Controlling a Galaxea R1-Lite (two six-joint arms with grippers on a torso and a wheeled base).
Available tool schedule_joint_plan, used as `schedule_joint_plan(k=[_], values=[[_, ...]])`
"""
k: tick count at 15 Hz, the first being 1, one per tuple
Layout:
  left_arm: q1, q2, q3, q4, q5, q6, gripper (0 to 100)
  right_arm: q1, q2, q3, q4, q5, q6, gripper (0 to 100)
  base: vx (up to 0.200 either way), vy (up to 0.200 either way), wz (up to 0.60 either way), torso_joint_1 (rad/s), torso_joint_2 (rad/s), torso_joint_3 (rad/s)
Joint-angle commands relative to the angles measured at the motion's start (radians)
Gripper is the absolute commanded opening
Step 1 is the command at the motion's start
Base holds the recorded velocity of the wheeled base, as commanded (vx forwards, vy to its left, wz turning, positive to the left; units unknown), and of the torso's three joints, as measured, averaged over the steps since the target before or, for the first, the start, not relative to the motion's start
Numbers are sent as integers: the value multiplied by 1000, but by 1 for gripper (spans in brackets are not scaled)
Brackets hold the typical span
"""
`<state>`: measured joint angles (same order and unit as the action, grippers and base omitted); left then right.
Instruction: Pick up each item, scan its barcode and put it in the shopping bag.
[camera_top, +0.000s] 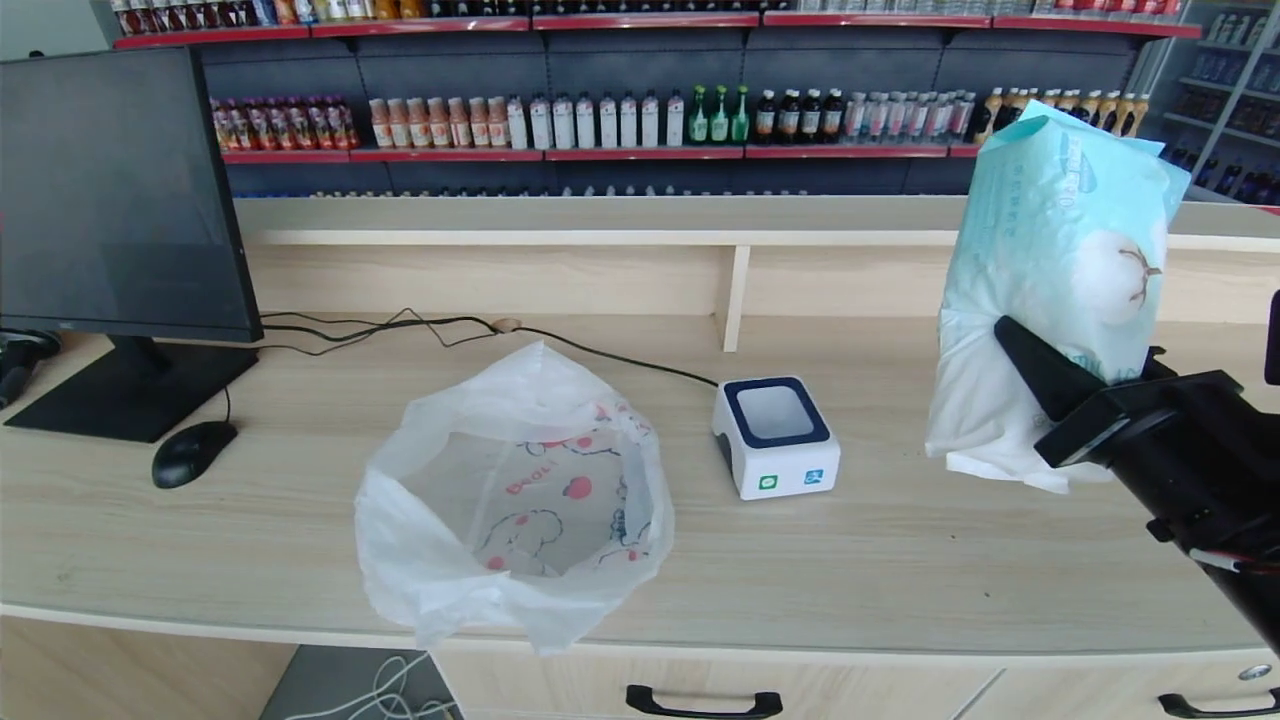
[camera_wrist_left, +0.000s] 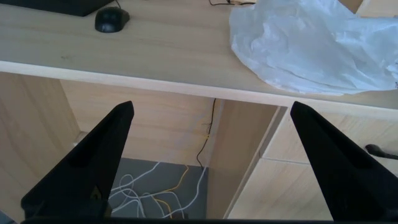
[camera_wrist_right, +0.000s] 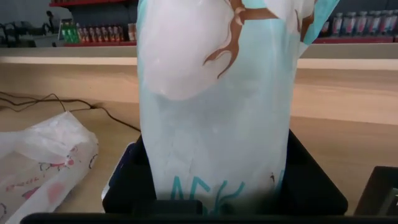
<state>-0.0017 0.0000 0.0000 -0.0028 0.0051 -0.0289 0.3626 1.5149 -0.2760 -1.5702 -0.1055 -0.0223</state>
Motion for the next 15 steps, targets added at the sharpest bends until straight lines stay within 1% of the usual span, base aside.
schedule_joint_plan(k=[1,4,5,8,10,12,15], values=[[0,0,0,0,-1,0,100,3,5,0,-1,0,-1,0,0,200,0,2,2,-2],[0,0,0,0,-1,0,100,7,53,-51,-1,0,-1,0,0,0,0,0,0,0],[0,0,0,0,-1,0,100,27,74,-65,-1,0,-1,0,0,0,0,0,0,0],[2,0,0,0,-1,0,100,73,157,-167,-1,0,-2,0,0,0,0,0,0,0],[2,0,0,0,-1,0,100,90,209,-220,-1,0,-2,0,0,0,0,0,0,0],[0,0,0,0,-1,0,100,108,254,-249,-1,0,1,0,0,0,0,0,0,0],[0,0,0,0,1,0,100,162,317,-293,-1,0,4,0,0,0,0,0,0,0]])
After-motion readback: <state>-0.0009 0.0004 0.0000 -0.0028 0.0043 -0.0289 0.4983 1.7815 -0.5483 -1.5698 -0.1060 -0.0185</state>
